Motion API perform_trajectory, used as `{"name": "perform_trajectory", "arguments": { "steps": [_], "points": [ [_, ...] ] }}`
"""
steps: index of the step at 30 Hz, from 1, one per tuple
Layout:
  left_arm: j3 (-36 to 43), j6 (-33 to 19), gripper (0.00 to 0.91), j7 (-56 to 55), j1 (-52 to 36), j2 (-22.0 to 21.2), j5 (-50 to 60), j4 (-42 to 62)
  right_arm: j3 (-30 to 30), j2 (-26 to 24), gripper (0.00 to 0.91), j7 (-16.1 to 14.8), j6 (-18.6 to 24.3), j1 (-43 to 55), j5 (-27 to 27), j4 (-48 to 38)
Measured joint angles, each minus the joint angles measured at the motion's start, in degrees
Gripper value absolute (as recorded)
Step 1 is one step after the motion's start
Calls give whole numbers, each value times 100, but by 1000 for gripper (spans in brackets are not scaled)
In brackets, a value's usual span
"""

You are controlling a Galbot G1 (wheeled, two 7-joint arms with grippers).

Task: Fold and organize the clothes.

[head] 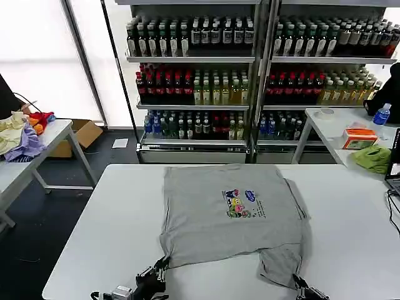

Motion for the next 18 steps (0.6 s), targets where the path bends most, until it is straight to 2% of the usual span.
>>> {"name": "perform_trajectory", "arguments": {
  "steps": [11,18],
  "points": [
    [-181,-225,40,51,305,-34,366,-253,247,-211,0,-309,365,-531,480,399],
    [-492,-270,40,122,611,-22,585,-688,473,-275,0,-711,638,-1244,492,751]
  ]
}}
